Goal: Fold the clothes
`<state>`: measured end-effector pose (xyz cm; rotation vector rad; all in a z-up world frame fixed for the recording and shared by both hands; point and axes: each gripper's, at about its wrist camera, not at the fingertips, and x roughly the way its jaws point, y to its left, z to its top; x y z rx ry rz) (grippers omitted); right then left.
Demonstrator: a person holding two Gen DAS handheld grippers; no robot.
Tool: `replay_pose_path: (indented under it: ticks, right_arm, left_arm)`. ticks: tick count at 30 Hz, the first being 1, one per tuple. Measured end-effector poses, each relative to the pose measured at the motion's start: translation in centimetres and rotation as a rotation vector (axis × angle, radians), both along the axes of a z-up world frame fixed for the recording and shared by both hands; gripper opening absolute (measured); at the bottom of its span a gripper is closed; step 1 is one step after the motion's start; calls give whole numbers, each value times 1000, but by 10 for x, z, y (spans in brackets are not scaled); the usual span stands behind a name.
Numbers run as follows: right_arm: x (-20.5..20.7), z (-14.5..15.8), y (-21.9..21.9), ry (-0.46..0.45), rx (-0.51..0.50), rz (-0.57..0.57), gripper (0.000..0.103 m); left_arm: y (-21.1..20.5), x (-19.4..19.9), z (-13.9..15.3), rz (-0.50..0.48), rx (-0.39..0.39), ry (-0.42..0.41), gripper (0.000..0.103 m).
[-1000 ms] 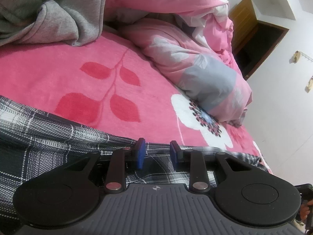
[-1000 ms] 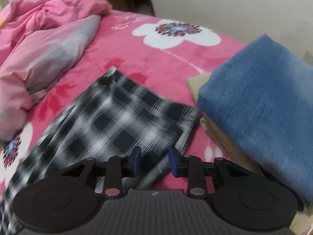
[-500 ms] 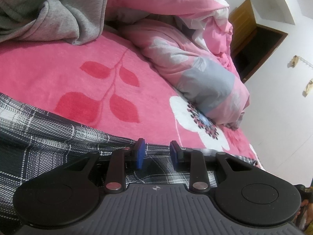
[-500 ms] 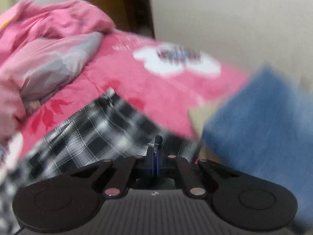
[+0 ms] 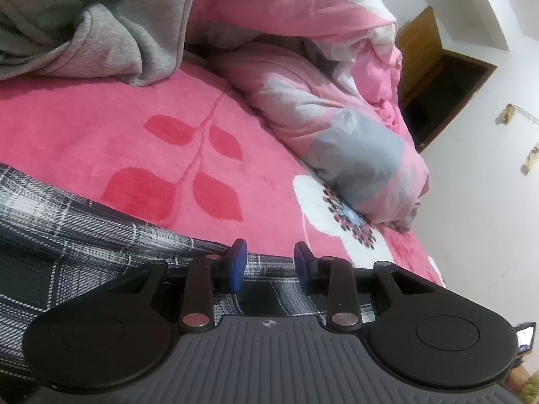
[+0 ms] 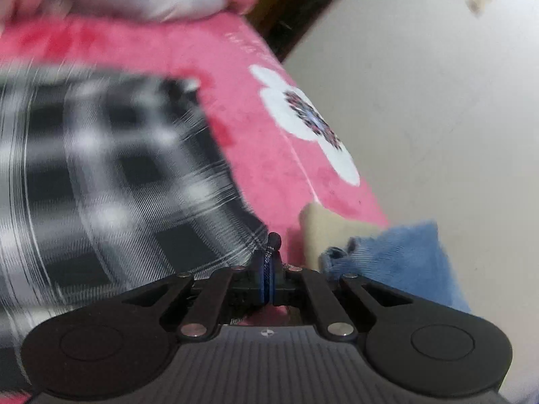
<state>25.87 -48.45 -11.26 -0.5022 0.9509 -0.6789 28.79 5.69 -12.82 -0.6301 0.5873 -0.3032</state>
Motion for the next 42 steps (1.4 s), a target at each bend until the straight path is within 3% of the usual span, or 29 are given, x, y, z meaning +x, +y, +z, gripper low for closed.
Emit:
replay_pose_path:
  ticks: [2, 4, 7, 11, 13, 15, 18, 21, 26, 29, 33, 36, 42]
  right_arm:
    - [2, -5, 14, 51, -108, 43, 11]
    - [0, -1, 23, 42, -161, 69, 40]
    - [-6, 11, 33, -17, -191, 92, 49]
    - [-13, 31, 36, -96, -190, 100, 50]
    - [-16, 48, 37, -178, -163, 114, 50]
    - [-16, 68, 39, -289, -51, 150, 49]
    - [3, 86, 33, -373, 216, 185, 45]
    - [39, 81, 22, -365, 411, 204, 38]
    - [89, 51, -5, -277, 530, 211, 36]
    - [100, 25, -16, -194, 506, 211, 27]
    - [109, 20, -47, -297, 483, 90, 19]
    - [107, 24, -62, -360, 464, 35, 19]
    - [81, 58, -50, -459, 486, 121, 19]
  left_arm:
    - [-1, 0, 0, -4, 5, 0, 33]
    - [-2, 0, 0, -5, 6, 0, 33]
    - [-2, 0, 0, -4, 6, -1, 33]
    - [-2, 0, 0, -5, 6, -1, 33]
    - [-2, 0, 0, -5, 6, -1, 33]
    - [-2, 0, 0, -5, 7, 0, 33]
    - [-1, 0, 0, -5, 3, 1, 33]
    - [-1, 0, -1, -6, 0, 1, 33]
    - [-1, 1, -2, -10, -5, 4, 33]
    - [-1, 2, -2, -12, -7, 5, 33]
    - [-1, 2, -2, -13, -9, 6, 33]
    - [-1, 2, -2, -12, -9, 6, 33]
    - [-2, 2, -3, -11, -11, 5, 33]
